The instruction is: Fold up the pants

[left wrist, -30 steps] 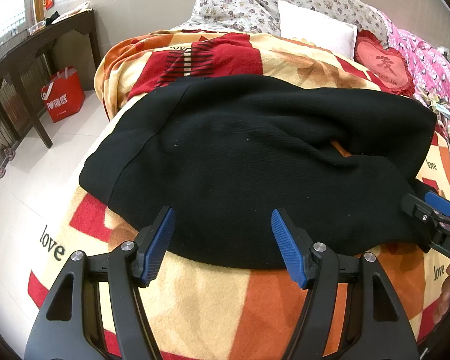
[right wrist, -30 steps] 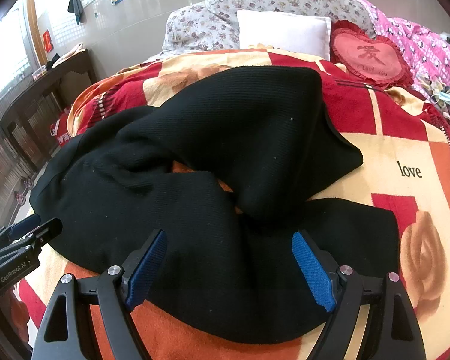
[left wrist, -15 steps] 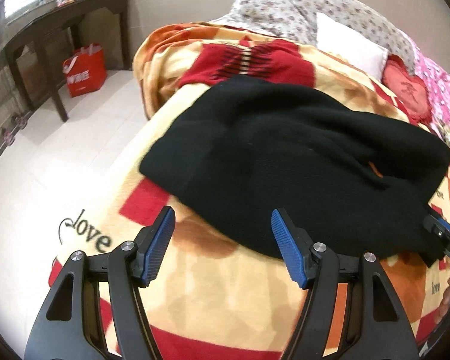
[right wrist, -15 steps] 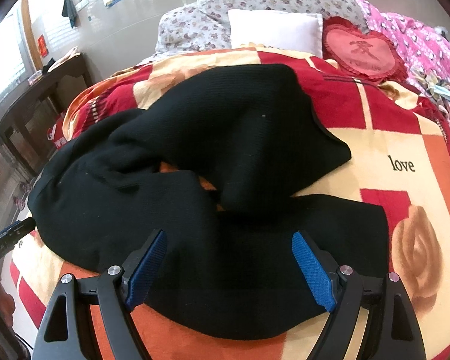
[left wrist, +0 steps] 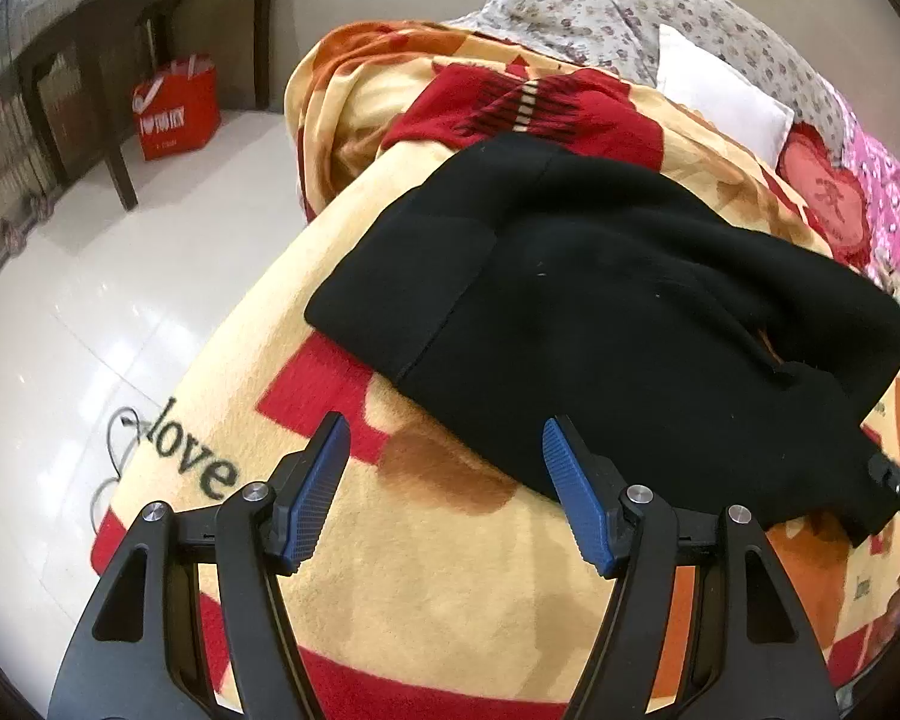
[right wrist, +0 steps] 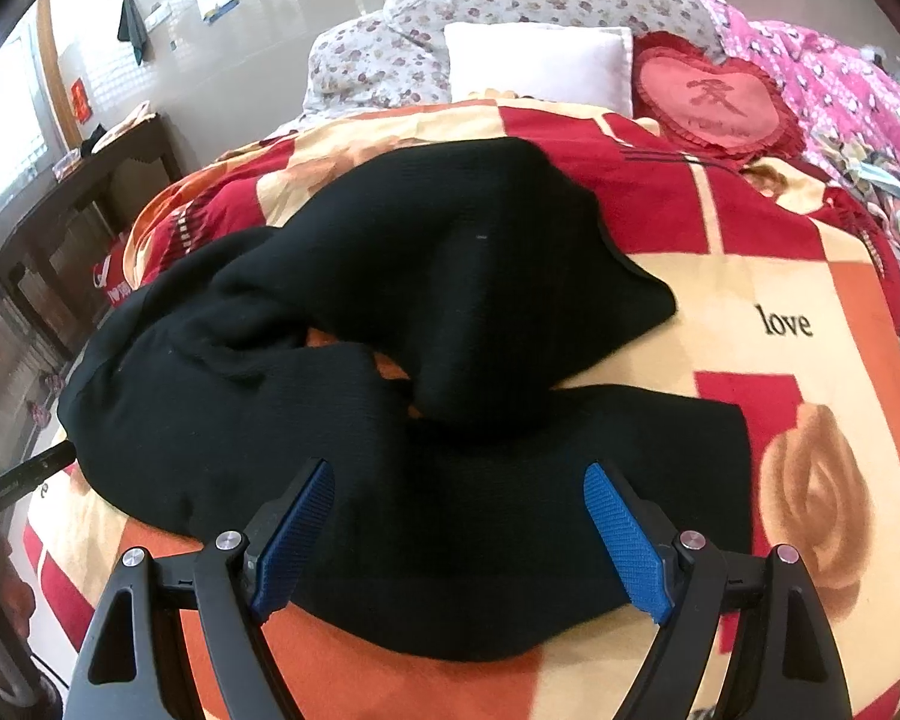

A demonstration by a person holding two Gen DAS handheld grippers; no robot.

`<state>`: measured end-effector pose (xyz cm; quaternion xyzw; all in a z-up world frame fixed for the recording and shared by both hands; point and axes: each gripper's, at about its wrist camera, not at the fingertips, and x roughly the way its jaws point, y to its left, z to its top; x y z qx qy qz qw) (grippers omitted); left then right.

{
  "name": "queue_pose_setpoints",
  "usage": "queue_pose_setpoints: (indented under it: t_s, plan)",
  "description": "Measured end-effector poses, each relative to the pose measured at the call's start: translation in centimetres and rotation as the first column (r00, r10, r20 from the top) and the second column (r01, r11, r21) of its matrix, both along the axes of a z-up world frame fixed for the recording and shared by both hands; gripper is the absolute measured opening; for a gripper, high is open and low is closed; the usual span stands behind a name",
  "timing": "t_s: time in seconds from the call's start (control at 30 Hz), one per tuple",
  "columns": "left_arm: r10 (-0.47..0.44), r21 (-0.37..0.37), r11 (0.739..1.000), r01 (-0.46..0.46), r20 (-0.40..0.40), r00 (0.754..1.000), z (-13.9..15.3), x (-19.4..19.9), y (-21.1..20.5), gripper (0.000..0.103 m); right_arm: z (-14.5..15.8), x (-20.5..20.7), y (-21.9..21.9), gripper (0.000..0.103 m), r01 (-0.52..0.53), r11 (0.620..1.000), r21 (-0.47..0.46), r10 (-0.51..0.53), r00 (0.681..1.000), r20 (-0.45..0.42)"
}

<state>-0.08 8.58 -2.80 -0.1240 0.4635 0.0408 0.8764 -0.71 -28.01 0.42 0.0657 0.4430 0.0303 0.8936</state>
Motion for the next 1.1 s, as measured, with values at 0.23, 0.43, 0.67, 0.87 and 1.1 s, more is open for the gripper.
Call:
queue_pose_setpoints:
  t_s: [0.23,0.43,0.67,0.87,1.1]
  plan:
    - [0.054,-0.069,0.996,-0.056,-0.022,0.998,-0.6,0.2,1.6,0.067,0.5,-1.2,-2.7,0.084,0.065,0.997,-0.031,-0.065,0.998,0.005]
    - [0.059,-0.055,0.997,-0.061,-0.028,0.998,-0.9,1.0,1.3,0.067,0.0,-0.9,-3.8,0.084,0.084,0.996,0.02,-0.084,0.996,-0.015]
    - [0.05,-0.066,0.996,-0.052,-0.033,0.998,-1.1,3.1,0.7,0.067,0.0,-2.4,-5.5,0.084,0.131,0.991,0.006,-0.131,0.991,-0.02]
    - [0.002,-0.139,0.99,-0.005,-0.023,1.0,-1.0,4.5,-0.2,0.064,-0.9,-2.7,-8.2,0.084,0.198,0.98,0.033,-0.197,0.98,-0.04]
    - [-0.004,-0.156,0.988,0.001,-0.021,1.0,-1.1,5.1,-0.4,0.019,-3.4,-1.2,-9.3,0.082,0.231,0.962,0.147,-0.219,0.972,-0.088]
